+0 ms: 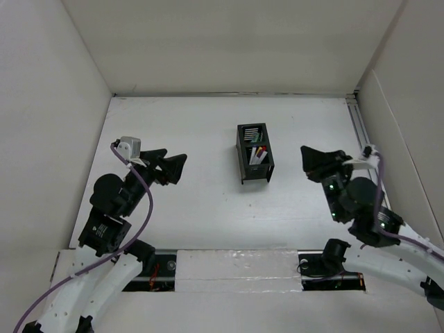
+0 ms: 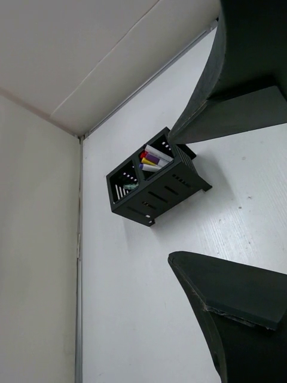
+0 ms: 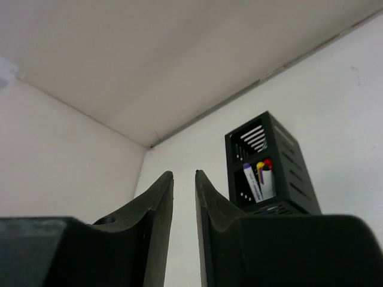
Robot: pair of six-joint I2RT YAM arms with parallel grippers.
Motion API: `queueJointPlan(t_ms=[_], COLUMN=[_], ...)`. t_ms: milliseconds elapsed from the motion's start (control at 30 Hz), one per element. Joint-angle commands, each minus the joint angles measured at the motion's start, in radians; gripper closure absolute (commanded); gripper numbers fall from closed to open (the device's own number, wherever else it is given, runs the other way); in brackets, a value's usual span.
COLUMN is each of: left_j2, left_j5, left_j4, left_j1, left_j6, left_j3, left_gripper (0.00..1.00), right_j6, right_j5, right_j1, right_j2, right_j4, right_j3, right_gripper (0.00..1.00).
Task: Organize the desk
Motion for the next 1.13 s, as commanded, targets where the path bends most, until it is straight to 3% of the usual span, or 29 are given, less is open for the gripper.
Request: queueJointPlan(t_ms=[0,100,367,400,567,767,900,1000,1100], left_j2=[0.010,0.015,-0.005,-0.008,-0.034,-0.062,-0.066,-0.095,-0.135], left_j5=[0.009,-0.011,-0.043,-0.045,-0.043,-0.022,0.018,0.029,0.020], left_j4=[0.043,0.044,0.046,0.047,0.050,0.064,0.058,0.046,0.040], left_j1=[-0.005,-0.005,-0.005,-0.005,-0.005,-0.005,-0.005,-0.005,-0.005], left_j6=[0.007,0.001,-0.012,-0.013,-0.016,-0.016,-0.016,-0.012,-0.016], left_j3=[0.003,0.003,0.007,0.006,0.001,0.004,0.020,0.017,0.003], left_gripper=[0.31,0.30,0.29,0.29,0.29,0.29,0.30,0.31,0.28], right_j6=[-0.024,-0.021,0.165,0.179,0.173,0.186,0.211,0.347,0.386], right_j5=[0.081,0.119,0.305,0.314,0.319,0.284,0.204,0.191,0.159], right_j1=[0.003,-0.017,-0.017,-0.017,-0.008,-0.008,-0.008,-0.008,-0.008], right_j2=[-0.139,-0.263,-0.490,-0.527,-0.572,-0.480,-0.379,-0.318,-0.296], right_j4=[0.091,0.059,-0.162,-0.172,-0.150,-0.180,-0.298,-0.440,-0.447], right_j3=[-0.057,-0.083,-0.108,-0.115,-0.189,-0.162,-0.091,-0.050,-0.060], right_gripper=[0.71,0.53,0.19,0.00,0.00,0.00,0.00,0.00,0.00])
